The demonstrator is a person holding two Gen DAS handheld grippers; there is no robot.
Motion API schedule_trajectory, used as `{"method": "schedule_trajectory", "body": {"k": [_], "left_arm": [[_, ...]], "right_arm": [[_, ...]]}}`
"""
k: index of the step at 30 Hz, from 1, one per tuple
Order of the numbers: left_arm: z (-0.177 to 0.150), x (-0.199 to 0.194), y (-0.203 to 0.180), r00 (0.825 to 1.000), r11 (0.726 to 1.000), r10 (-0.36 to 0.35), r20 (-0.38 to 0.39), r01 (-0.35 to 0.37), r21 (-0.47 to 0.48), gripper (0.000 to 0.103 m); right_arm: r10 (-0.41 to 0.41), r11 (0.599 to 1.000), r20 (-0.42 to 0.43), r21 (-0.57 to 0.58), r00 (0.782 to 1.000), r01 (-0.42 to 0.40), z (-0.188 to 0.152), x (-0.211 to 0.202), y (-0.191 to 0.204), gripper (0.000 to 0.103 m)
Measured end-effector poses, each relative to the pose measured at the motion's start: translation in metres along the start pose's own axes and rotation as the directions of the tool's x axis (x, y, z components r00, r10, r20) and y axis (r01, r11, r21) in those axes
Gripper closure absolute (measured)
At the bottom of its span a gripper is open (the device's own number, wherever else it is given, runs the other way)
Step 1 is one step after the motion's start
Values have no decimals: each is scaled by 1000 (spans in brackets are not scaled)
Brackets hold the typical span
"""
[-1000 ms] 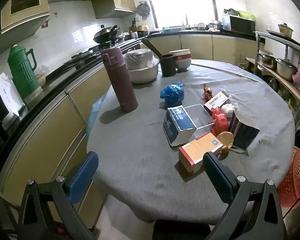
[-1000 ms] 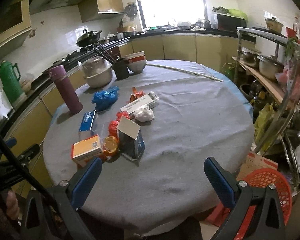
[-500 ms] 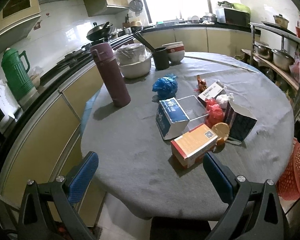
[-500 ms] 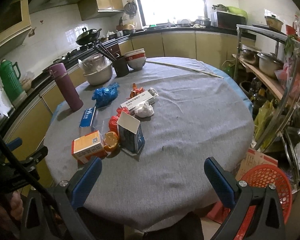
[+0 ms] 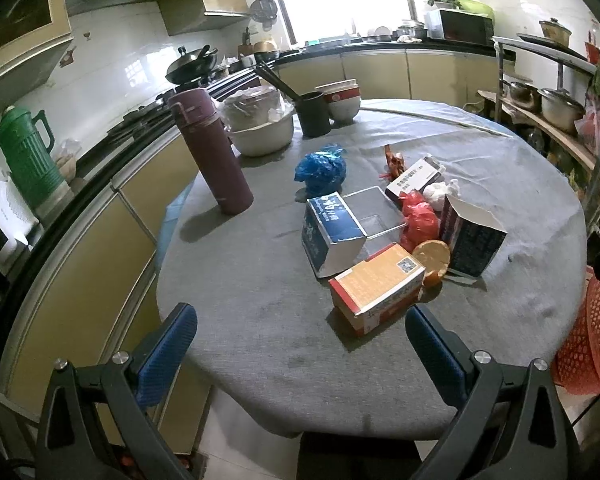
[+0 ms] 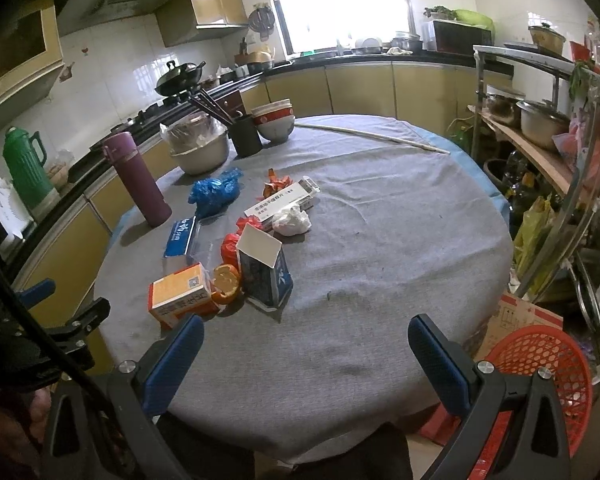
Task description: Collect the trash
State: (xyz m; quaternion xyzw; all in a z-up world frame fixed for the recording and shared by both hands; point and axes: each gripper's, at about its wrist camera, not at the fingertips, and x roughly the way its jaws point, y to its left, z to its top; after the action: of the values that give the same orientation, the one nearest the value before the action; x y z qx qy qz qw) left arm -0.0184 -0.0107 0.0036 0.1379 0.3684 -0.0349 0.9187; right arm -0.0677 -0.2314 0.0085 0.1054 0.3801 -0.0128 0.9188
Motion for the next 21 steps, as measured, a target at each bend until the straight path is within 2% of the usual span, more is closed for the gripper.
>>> {"method": "schedule_trajectory", "body": {"k": [21], "left_arm": [[-3, -6, 9, 1000, 1000, -15, 14, 15, -23, 0]], "right_arm": [[0, 999, 14, -37, 1000, 0, -1, -7, 16, 0]]}}
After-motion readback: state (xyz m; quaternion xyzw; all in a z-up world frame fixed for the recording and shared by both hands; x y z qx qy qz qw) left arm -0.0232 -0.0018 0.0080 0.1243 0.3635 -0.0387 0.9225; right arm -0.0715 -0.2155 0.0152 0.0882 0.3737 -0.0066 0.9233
